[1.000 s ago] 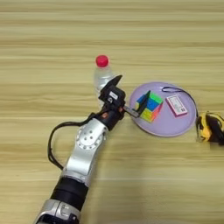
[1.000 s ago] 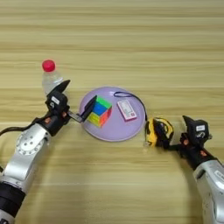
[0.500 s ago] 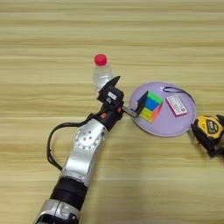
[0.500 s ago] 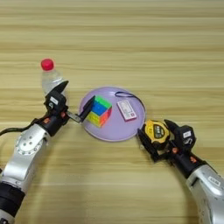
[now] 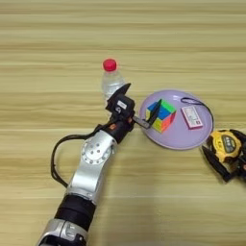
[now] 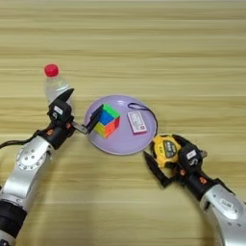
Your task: Move the objects on the table
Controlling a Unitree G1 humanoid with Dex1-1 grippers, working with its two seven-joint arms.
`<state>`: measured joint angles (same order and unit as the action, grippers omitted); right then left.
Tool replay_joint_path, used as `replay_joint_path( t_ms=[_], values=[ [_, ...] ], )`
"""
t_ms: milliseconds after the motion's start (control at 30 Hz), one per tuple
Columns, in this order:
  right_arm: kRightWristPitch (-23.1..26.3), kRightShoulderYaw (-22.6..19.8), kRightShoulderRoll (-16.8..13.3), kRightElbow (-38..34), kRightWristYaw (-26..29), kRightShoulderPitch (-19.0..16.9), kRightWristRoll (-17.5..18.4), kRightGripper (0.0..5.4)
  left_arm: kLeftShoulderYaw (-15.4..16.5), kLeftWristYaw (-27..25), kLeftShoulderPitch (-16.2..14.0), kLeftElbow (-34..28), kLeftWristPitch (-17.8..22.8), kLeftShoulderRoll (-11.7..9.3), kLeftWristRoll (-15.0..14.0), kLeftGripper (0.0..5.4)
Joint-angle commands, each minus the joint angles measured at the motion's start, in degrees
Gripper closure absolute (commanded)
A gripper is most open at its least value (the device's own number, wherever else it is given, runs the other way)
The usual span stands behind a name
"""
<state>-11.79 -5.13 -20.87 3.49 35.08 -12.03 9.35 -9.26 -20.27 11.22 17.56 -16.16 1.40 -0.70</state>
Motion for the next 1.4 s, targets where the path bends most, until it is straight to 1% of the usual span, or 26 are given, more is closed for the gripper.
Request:
replay_joint_path(
  t_ms=[33, 100, 167, 300, 433, 567, 800, 1000, 1167, 1200, 1400],
  values=[
    [-1.60, 1.12, -1.84, 2.84, -2.09, -0.50, -4.87, 0.00, 0.49, 0.35, 0.57, 0.37, 0.06, -0.43, -0.50, 0.01],
    [-2.98, 1.31, -2.26, 4.09, -3.38, -0.20, -6.48, 0.00, 0.55, 0.31, 0.56, 0.37, 0.04, -0.43, -0.60, 0.01],
    [-2.67, 0.82, -1.99, 4.57, -3.31, 0.12, -4.94, 0.00, 0.56, 0.32, 0.53, 0.32, 0.06, -0.41, -0.66, 0.01],
    [-2.78, 1.02, -2.38, 5.57, -4.01, 0.44, -5.55, 0.00, 0.56, 0.31, 0.50, 0.25, 0.13, -0.43, -0.78, 0.01],
    [-1.71, 0.82, -2.43, 6.84, -4.52, 0.86, -5.30, 0.00, 0.54, 0.36, 0.49, 0.19, 0.16, -0.49, -0.91, 0.01],
    [-0.35, 1.06, -2.22, 7.30, -3.42, 0.93, -3.64, 0.00, 0.56, 0.36, 0.54, 0.38, 0.08, -0.52, -0.94, 0.01],
    [0.90, 1.29, -2.22, 7.69, -2.59, 0.94, -2.13, 0.00, 0.62, 0.40, 0.65, 0.50, 0.04, -0.50, -0.97, 0.01],
    [0.65, 1.24, -2.04, 7.41, -2.63, 0.99, -1.36, 0.61, 0.60, 0.40, 0.69, 0.43, 0.11, -0.51, -0.96, 0.00],
    [0.77, 1.26, -1.82, 6.47, -1.90, 0.88, -0.15, 1.01, 0.68, 0.44, 0.77, 0.49, 0.10, -0.57, -0.94, 0.00],
    [0.80, 1.32, -1.85, 6.25, -1.91, 0.79, -0.16, 1.19, 0.69, 0.44, 0.78, 0.51, 0.10, -0.58, -0.94, 0.00],
    [0.37, 2.27, -2.62, 3.71, 0.32, -0.50, 0.22, 1.30, 0.77, 0.43, 0.90, 0.66, 0.10, -0.65, -0.89, 0.00]
  ],
)
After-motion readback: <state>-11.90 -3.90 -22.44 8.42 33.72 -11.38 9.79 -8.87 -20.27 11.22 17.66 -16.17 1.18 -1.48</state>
